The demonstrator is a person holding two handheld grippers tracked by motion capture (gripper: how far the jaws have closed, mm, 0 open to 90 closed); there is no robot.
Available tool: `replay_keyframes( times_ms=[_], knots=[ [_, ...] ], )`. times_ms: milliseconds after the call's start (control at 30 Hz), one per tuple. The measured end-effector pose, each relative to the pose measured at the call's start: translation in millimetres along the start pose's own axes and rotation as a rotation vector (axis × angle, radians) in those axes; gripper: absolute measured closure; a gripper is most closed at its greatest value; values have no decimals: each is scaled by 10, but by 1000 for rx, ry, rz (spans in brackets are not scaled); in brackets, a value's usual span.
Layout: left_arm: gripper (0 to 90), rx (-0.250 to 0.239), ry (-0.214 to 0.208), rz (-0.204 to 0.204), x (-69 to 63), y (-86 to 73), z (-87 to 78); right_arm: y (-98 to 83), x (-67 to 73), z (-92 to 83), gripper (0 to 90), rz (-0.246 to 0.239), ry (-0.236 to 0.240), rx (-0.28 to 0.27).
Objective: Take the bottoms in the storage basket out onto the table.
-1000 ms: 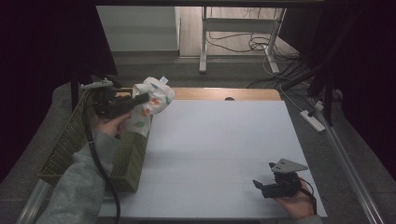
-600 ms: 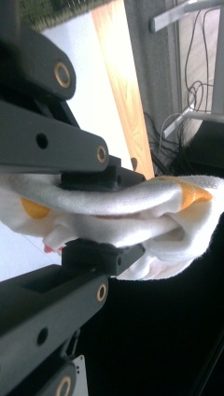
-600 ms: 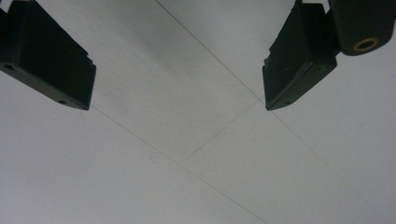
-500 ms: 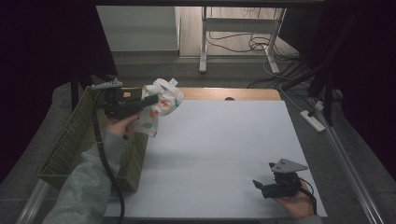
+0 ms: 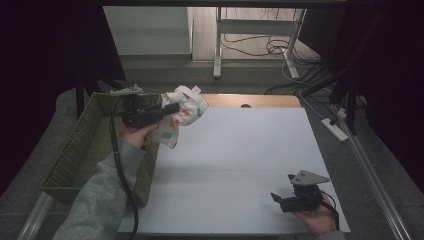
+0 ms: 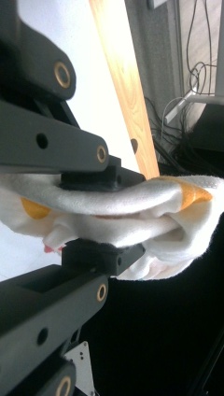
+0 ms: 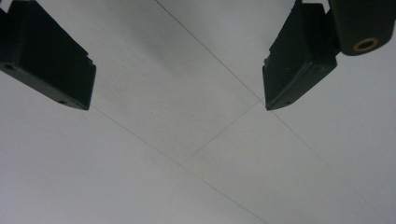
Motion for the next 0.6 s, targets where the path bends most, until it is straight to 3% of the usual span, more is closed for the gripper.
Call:
replay_keyframes(
  times_ms=[600],
  knots=[
    [698, 34, -35, 17, -158, -40, 224, 0, -1, -1, 99, 1, -1, 1]
  ],
)
Point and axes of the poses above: each handheld gripper's, and its own axes: z roughly forward along the jaws, y roughly out of its top, x roughly to its left, the point moved 7 cm from there along z, roughly forward along the jaws, and after that the axes turned 4 degrees about z, right-handed, at the moved point
